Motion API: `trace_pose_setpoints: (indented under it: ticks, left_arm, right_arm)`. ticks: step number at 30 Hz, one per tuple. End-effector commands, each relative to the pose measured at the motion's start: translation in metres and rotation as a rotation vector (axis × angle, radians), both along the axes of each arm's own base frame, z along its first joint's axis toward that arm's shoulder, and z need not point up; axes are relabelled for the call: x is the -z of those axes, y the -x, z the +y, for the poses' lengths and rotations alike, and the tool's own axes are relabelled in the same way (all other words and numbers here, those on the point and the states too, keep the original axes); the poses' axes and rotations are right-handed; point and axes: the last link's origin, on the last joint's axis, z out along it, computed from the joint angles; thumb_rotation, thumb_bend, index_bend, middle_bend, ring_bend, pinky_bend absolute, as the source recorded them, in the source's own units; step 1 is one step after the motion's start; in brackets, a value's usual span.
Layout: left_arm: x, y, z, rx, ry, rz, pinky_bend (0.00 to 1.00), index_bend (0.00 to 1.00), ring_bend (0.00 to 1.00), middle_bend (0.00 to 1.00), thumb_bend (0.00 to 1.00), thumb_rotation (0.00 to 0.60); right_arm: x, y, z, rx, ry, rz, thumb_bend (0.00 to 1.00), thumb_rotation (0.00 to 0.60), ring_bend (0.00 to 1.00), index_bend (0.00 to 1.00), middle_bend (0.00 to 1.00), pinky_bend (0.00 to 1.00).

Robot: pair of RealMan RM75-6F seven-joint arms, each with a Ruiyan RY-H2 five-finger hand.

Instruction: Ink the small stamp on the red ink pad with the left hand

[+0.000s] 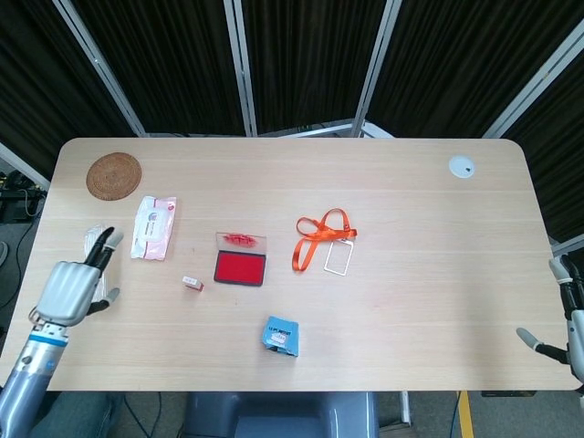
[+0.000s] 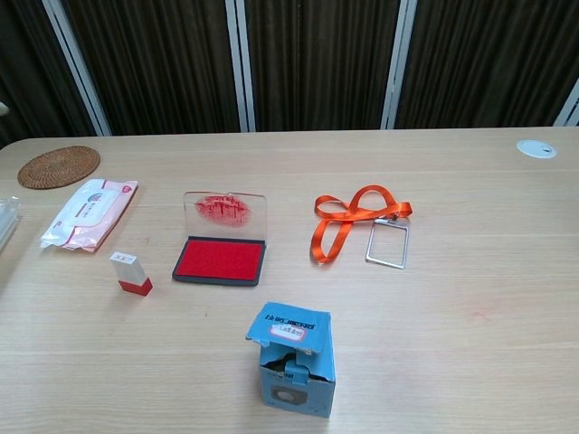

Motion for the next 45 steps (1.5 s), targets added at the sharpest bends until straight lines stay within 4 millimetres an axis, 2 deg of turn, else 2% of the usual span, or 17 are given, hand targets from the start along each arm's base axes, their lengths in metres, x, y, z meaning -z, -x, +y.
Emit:
trace_pose_setpoints:
  ticks: [1, 4, 7, 19, 31, 37, 45]
  left_arm:
    - [0.035, -0.01, 0.029, -0.001, 0.091, -0.021, 0.83, 0.04, 0.78, 0.02, 0.29, 0.6]
    - [0.057, -0.012, 0.042, -0.016, 0.148, -0.023, 0.84, 0.13, 0.79, 0.08, 0.31, 0.6]
    - [0.073, -0.012, 0.05, -0.022, 0.19, -0.021, 0.84, 0.18, 0.8, 0.15, 0.31, 0.6]
    - [0.11, -0.013, 0.059, -0.022, 0.262, -0.036, 0.84, 0.26, 0.8, 0.27, 0.31, 0.6]
    - [0.12, -0.015, 0.058, 0.043, 0.271, -0.005, 0.84, 0.3, 0.8, 0.32, 0.32, 0.6]
    - [0.125, -0.016, 0.058, 0.049, 0.275, 0.005, 0.84, 0.36, 0.8, 0.4, 0.36, 0.6]
    - [0.13, -0.017, 0.058, 0.063, 0.281, 0.018, 0.84, 0.37, 0.8, 0.4, 0.38, 0.6]
  right_arm:
    - [0.002, 0.002, -0.002, 0.012, -0.004, 0.007, 0.0, 0.6, 0.0, 0.0, 0.0, 0.0]
    - [0.004, 0.006, -0.004, 0.031, -0.012, 0.015, 0.0, 0.6, 0.0, 0.0, 0.0, 0.0]
    - [0.006, 0.009, -0.006, 0.048, -0.016, 0.022, 0.0, 0.6, 0.0, 0.0, 0.0, 0.0]
    - [0.005, 0.019, -0.01, 0.095, -0.011, 0.025, 0.0, 0.6, 0.0, 0.0, 0.0, 0.0]
    - [0.003, 0.021, -0.01, 0.104, -0.012, 0.022, 0.0, 0.6, 0.0, 0.0, 0.0, 0.0]
    - [0.003, 0.022, -0.01, 0.108, -0.012, 0.02, 0.0, 0.6, 0.0, 0.0, 0.0, 0.0]
    - [0.003, 0.023, -0.011, 0.113, -0.014, 0.021, 0.0, 0.6, 0.0, 0.0, 0.0, 0.0]
